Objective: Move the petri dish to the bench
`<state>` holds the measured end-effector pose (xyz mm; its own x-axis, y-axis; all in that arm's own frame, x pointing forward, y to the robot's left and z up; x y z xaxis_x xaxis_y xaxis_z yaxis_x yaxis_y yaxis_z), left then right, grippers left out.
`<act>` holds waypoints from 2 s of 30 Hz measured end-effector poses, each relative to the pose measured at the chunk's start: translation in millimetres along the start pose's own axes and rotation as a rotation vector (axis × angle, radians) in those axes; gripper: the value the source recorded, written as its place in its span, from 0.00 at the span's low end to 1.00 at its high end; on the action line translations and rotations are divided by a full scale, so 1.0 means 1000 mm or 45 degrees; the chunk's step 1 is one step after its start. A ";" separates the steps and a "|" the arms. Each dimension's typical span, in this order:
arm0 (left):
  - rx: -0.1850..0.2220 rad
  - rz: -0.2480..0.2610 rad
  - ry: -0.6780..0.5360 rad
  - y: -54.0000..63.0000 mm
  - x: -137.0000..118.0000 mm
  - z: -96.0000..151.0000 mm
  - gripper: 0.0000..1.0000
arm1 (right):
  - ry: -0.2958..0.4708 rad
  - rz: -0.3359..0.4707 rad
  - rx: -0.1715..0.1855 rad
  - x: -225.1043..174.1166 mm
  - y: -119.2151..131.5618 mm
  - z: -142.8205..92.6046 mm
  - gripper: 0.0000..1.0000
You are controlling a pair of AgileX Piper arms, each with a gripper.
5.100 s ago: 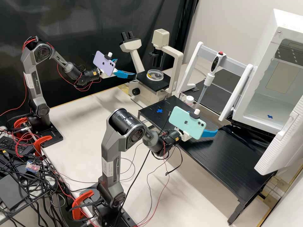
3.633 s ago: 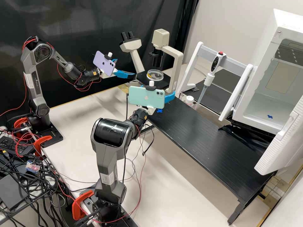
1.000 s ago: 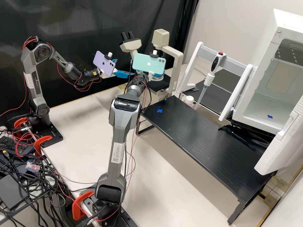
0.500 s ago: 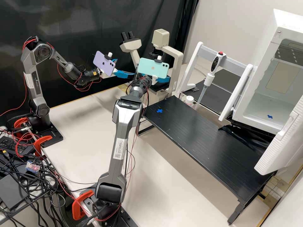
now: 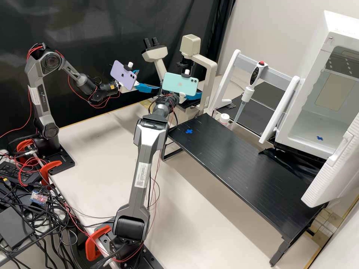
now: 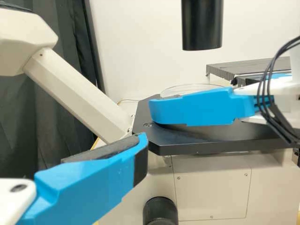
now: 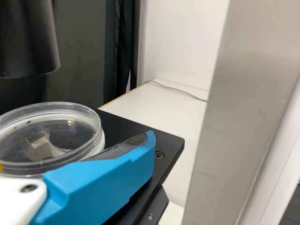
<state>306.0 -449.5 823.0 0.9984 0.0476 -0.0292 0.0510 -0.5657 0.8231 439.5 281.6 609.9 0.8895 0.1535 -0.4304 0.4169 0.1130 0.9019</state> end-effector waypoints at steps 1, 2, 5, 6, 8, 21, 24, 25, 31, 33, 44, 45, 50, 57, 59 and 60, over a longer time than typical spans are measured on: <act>0.000 0.000 0.000 0.000 0.000 0.000 1.00 | -0.003 0.000 -0.001 0.001 -0.001 0.001 0.00; 0.000 0.000 0.000 0.000 0.000 0.000 1.00 | -0.003 0.000 -0.001 0.001 -0.001 0.001 0.00; 0.000 0.000 0.000 0.000 0.000 0.000 1.00 | -0.003 -0.001 -0.002 0.001 -0.001 0.001 0.00; 0.000 0.000 0.000 0.000 0.000 0.000 1.00 | -0.003 -0.001 -0.002 0.001 -0.001 0.001 0.00; 0.000 0.000 0.000 0.000 0.000 0.000 1.00 | -0.003 -0.001 -0.007 0.001 -0.001 0.001 0.00; 0.000 0.000 0.000 0.000 0.000 0.000 1.00 | -0.022 -0.013 0.000 0.001 -0.002 0.002 0.00; 0.000 0.000 0.000 0.000 0.000 0.000 1.00 | -0.028 -0.015 -0.004 0.001 -0.002 0.003 0.00; 0.000 0.000 0.000 0.000 0.000 0.000 1.00 | -0.025 -0.021 -0.010 0.001 -0.003 0.003 0.00; 0.000 0.000 0.000 0.000 0.000 0.000 1.00 | -0.027 -0.022 -0.007 0.001 -0.002 0.003 0.00; 0.000 0.000 0.000 0.000 0.000 0.000 1.00 | -0.033 -0.028 -0.009 0.001 -0.003 0.005 0.00; 0.000 0.000 0.000 0.000 0.000 0.000 1.00 | -0.036 -0.043 -0.014 -0.006 -0.007 0.013 0.00; 0.000 0.000 0.000 0.000 0.000 0.000 1.00 | -0.035 -0.046 -0.023 -0.007 -0.008 0.014 0.00; 0.000 0.000 0.000 0.000 0.000 0.000 1.00 | -0.020 -0.037 -0.015 -0.019 -0.002 0.023 0.00; 0.000 0.000 0.000 0.000 0.000 0.000 1.00 | 0.039 -0.011 0.006 -0.054 0.011 0.030 0.00; 0.000 0.000 0.000 0.000 0.000 0.000 1.00 | 0.071 -0.004 0.008 -0.068 0.014 0.030 0.00; 0.000 0.000 0.000 0.000 0.000 0.000 1.00 | 0.089 -0.006 -0.008 -0.077 0.014 0.032 0.00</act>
<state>306.0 -449.5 823.0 0.9984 0.0476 -0.0292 0.0510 -0.5657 0.8231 383.1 240.5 656.8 0.8723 0.2211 -0.4361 0.4195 0.1197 0.8998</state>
